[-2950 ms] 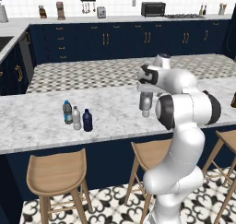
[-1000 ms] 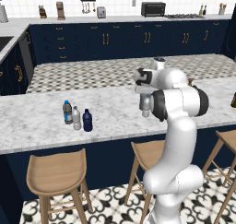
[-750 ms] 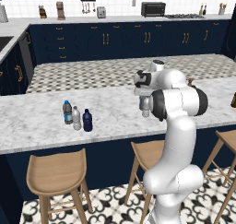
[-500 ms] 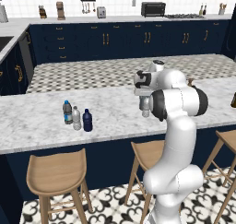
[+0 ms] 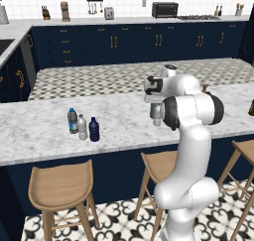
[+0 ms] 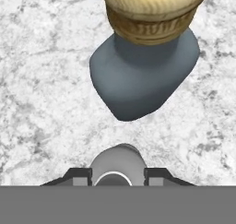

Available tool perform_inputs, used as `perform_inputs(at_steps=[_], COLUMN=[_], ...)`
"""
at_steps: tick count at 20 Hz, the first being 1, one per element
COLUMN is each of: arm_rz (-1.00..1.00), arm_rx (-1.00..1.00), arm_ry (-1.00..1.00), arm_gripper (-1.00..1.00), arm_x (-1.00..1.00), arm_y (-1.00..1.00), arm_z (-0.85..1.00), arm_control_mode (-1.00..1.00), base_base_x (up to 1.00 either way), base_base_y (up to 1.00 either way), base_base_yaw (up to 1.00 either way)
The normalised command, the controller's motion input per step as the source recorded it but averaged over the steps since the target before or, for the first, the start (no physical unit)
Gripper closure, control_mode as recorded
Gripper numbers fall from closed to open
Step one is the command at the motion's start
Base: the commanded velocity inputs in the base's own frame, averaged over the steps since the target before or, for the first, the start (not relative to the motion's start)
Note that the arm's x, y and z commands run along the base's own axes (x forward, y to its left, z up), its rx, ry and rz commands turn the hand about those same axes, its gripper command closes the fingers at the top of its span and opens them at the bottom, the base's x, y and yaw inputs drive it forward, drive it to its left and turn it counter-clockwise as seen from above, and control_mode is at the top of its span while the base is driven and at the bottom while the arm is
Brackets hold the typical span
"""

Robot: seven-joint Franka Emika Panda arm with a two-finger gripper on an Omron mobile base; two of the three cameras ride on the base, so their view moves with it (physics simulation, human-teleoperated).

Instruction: Move the plastic bottles in the middle to the plastics group, and the glass bottles in the middle to the glass group.

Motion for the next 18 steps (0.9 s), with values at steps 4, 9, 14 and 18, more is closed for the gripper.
perform_inputs(at_steps=[4, 9, 14, 18], arm_rz=[0.00, 0.08, 0.29, 0.47], arm_rx=[0.00, 0.00, 0.00, 0.04], arm_ry=[0.00, -0.02, 0.05, 0.17], arm_gripper=[1.00, 1.00, 1.00, 1.00], arm_x=[-0.02, -0.86, -0.56, -0.36], arm_y=[0.00, 0.07, 0.70, 0.96], arm_z=[0.01, 0.39, 0.42, 0.09], arm_control_mode=[-1.00, -1.00, -1.00, -1.00], base_base_x=[0.00, 0.00, 0.00, 0.00], base_base_y=[0.00, 0.00, 0.00, 0.00], base_base_yaw=[0.00, 0.00, 0.00, 0.00])
